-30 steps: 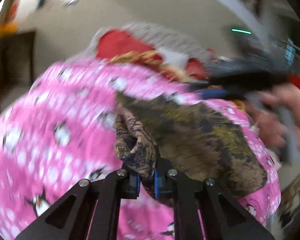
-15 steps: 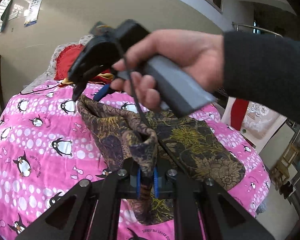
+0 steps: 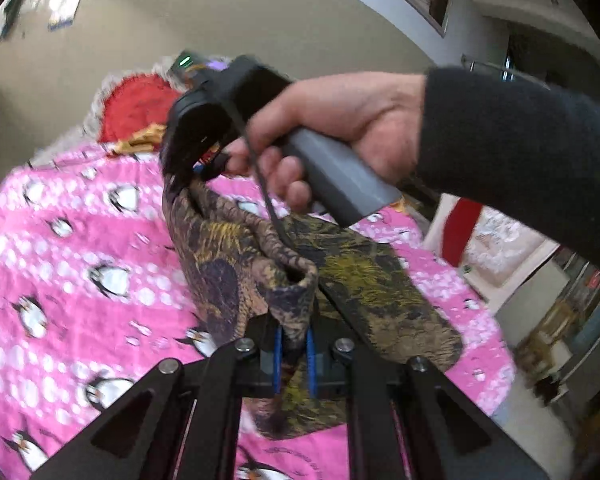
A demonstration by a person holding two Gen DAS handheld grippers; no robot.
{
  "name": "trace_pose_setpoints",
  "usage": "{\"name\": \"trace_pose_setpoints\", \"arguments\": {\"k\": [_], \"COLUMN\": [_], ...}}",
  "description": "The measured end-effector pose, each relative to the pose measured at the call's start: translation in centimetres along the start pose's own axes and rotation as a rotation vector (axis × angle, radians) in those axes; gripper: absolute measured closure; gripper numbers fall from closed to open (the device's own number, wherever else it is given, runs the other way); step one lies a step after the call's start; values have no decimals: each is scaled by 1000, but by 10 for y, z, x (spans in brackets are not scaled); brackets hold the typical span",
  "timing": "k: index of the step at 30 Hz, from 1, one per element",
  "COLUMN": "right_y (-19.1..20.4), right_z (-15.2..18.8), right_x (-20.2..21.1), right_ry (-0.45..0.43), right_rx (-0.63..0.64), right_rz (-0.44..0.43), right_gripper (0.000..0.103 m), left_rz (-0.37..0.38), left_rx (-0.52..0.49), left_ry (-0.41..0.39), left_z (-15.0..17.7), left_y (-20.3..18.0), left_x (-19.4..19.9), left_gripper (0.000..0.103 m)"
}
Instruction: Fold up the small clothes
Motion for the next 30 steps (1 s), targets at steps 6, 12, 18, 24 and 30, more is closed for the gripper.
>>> {"name": "trace_pose_setpoints", "arguments": {"k": [6,12,18,24,30], "right_y": [-66,-126,-175,-214,-247], "right_z": [31,70,104,138,173], "right_x": [25,39,47,51,52], "right_ry": [-8,-10,-18,-20,-23], "right_rx": [-70,-120,-159,-177,-200], "right_rz": [34,55,67,73,72], "right_gripper": [103,103,103,103,103], "left_rz": [156,235,270,290,299], "left_rx": [76,7,-73,-138,-176], "left_ry": [70,161,230,288,337], "left_z": [6,17,27,42,59], "left_y": [-25,-79,-130,-171,-201], "left_x": [-20,-56,-86,-106,-121], "left_gripper": [95,95,95,95,95]}}
Point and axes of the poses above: each gripper's, at about its wrist camera, not at the fingertips, and x roughly against the way its jaws point, y to its left, z to its underside, the point moved 10 cm from there along -x, roughly the way its jaws point, and after that the axes turned 5 degrees about y, right-handed, at the moved point
